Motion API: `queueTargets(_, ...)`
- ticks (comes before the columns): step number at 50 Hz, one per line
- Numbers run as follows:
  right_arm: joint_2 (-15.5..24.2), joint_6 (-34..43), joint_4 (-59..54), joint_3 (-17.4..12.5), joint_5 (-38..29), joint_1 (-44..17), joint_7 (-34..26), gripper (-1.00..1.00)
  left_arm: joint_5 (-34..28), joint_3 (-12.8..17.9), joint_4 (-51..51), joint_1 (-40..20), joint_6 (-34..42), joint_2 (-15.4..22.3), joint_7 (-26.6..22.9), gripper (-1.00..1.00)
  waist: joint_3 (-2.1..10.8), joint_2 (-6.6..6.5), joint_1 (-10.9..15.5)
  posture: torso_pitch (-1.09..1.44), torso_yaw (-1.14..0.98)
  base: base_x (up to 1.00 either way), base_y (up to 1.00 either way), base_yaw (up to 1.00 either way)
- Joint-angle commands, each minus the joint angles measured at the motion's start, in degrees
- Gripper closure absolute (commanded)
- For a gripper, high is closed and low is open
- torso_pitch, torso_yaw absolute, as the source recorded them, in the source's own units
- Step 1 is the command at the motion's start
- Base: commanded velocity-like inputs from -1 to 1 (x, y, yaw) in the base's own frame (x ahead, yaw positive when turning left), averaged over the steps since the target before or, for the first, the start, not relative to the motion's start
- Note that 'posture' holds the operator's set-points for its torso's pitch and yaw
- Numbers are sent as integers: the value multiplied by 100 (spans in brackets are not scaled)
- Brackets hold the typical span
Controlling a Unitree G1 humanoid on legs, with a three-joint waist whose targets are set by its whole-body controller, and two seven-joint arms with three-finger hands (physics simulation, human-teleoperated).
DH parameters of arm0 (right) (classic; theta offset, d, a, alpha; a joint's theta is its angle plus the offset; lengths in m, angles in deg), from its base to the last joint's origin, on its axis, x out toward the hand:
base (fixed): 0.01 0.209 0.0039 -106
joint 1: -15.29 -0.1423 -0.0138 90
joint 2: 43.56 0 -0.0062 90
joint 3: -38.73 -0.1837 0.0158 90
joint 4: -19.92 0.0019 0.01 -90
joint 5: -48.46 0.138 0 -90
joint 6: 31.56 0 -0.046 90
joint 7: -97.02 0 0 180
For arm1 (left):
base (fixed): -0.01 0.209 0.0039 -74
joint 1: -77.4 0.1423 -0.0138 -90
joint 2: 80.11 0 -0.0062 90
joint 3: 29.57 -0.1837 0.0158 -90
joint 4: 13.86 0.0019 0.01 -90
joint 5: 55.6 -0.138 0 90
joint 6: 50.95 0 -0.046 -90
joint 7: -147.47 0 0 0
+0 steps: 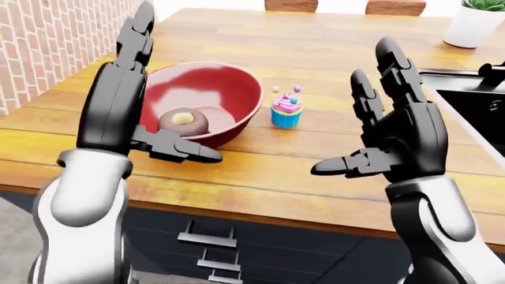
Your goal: Pick up the bowl with donut and place it on the tray. Pick up the cupcake and place it on the tray.
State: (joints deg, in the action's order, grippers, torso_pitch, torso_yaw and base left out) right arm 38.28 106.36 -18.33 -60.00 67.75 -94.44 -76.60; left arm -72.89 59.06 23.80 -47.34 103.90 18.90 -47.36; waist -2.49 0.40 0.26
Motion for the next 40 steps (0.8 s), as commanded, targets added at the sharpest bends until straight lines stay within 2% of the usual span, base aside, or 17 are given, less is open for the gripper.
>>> queueTargets(1,19,-225,120,-9,-20,-78,-19,-100,-1132,-18,-13,-113,-574,-87,-563,-100,112,-4,0,0,0,0,0,0)
queueTargets(4,10,-224,139,-14,-15,-62,-15,-100,-2181,-110,233,-69,-1195,-533,-1227,-100,106,21,20,0,0,0,0,0)
queueTargets(7,2,-224,146,-12,-9,-55,-6,-100,-2949,1,520,-108,-1884,-985,-1774,-100,103,52,39,0,0,0,0,0)
queueTargets(12,-11,-293,111,6,-37,-26,-28,-100,-3605,85,1023,15,-3137,-1466,-2050,-100,114,97,55,0,0,0,0,0)
queueTargets(17,-26,-381,67,9,-52,13,-64,-100,-3965,122,1370,113,-3978,-1667,-1967,-100,129,116,68,0,0,0,0,0)
queueTargets(22,-26,-452,51,-6,-49,62,-84,-100,-4285,96,1513,137,-4443,-1818,-1996,-100,134,123,74,0,0,0,0,0)
queueTargets(32,-26,-451,62,-4,-30,48,-61,-100,-4425,140,2148,148,-4916,-1926,-1657,-100,160,103,70,0,0,0,0,0)
queueTargets(40,15,-357,121,-72,54,9,-17,-100,-4359,175,2638,342,-5208,-1865,-1191,-100,181,87,53,0,0,0,0,0)
